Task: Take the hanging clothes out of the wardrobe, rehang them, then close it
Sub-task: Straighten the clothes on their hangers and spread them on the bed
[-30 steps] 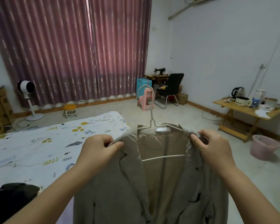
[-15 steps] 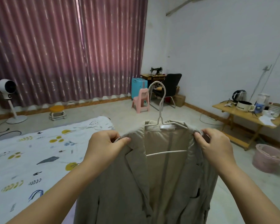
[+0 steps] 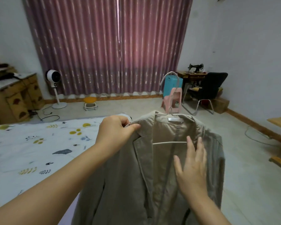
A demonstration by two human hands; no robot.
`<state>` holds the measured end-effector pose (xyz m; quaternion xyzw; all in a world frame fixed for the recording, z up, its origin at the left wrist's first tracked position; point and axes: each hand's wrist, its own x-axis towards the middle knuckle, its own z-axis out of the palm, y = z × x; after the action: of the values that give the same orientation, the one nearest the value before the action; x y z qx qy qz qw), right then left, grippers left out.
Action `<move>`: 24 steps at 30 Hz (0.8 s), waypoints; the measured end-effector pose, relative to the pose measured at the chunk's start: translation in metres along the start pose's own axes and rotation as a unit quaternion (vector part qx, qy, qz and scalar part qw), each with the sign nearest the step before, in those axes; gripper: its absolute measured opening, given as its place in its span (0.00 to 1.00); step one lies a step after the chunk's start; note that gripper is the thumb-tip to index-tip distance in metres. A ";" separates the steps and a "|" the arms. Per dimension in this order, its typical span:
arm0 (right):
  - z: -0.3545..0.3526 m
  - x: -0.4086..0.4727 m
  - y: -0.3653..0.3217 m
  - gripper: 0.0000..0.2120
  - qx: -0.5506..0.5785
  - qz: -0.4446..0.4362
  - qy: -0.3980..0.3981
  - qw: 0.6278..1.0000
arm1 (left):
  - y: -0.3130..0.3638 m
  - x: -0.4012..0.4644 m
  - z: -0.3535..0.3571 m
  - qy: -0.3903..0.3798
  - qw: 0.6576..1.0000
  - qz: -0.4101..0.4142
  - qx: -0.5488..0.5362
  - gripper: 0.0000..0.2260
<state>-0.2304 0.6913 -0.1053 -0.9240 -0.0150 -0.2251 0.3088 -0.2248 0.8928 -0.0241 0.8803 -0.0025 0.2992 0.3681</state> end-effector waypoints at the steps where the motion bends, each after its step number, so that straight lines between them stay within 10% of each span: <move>1: 0.016 -0.002 0.003 0.32 0.011 -0.015 -0.031 0.999 | 0.001 0.009 0.008 0.004 1.000 -0.010 0.009 0.20; 15: 0.185 -0.022 -0.052 0.33 0.047 -0.284 -0.044 0.957 | -0.021 0.133 0.073 0.100 0.991 -0.091 0.017 0.22; 24: 0.302 0.074 -0.020 0.42 -0.133 -0.145 -0.074 0.978 | -0.139 0.216 0.080 0.125 0.977 -0.169 -0.024 0.20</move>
<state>-0.0441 0.8738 -0.2763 -0.9591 -0.1411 -0.1980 0.1451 0.0253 0.9890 -0.0436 0.8145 0.1847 0.3401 0.4322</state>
